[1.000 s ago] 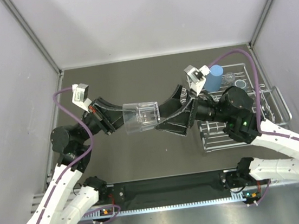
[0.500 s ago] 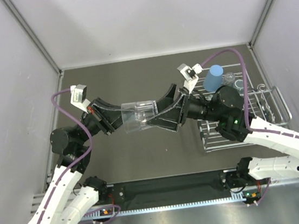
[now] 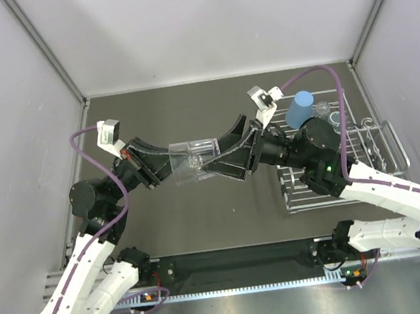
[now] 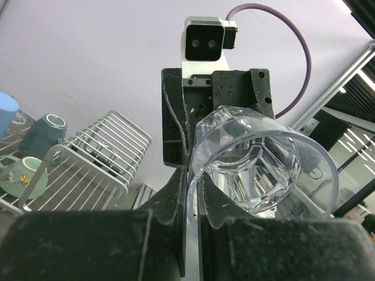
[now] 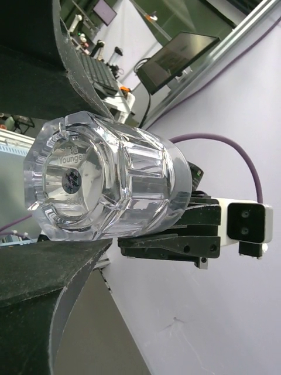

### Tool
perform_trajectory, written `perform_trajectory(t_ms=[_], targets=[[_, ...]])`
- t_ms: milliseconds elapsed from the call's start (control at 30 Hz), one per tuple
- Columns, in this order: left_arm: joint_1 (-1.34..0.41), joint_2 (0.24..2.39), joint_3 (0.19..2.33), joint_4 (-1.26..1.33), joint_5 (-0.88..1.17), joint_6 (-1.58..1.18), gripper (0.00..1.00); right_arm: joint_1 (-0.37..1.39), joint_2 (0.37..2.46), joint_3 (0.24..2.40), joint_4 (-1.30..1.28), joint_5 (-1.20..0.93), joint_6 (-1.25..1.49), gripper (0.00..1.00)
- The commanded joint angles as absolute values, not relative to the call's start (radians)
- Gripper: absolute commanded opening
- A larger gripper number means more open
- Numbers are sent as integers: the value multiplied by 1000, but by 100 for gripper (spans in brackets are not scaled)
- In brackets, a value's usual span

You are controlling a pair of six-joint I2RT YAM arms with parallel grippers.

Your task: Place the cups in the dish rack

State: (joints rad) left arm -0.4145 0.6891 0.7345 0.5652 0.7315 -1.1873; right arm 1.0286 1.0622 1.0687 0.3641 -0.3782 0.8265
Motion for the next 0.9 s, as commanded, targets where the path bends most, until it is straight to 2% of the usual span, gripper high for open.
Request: perform_trajectory(t_ms=[0,33,67,100,133,200,233,267,333,600,667,867], targets=[[-419,678,741,588,727,-1177,0,1045,1069,1124,397,-377,827,11],[-419,680,742,559,726,-1164,0,1045,1068,1129,361,-373,813,6],[-419,680,742,539,719,-1157,6,1045,1068,1147,332,-355,805,0],[-419,680,744,508,712,-1148,15,1045,1069,1160,289,-344,795,0],[-419,677,744,453,691,-1129,28,1045,1072,1190,214,-322,766,0],[-419,669,739,387,669,-1108,49,1045,1062,1213,135,-286,738,0],[-419,655,736,355,634,-1082,71,1045,1055,1235,58,-237,706,0],[-419,646,730,280,609,-1071,84,1045,1049,1245,20,-212,689,0],[-419,614,713,192,533,-1036,99,1043,1031,1281,-65,-122,637,0],[-419,633,840,-357,254,-821,98,1043,1038,1436,-469,240,494,0],[-419,649,862,-428,204,-790,98,1043,1083,1537,-591,421,445,0],[-419,643,885,-486,209,-756,95,997,1245,1719,-830,633,362,0]])
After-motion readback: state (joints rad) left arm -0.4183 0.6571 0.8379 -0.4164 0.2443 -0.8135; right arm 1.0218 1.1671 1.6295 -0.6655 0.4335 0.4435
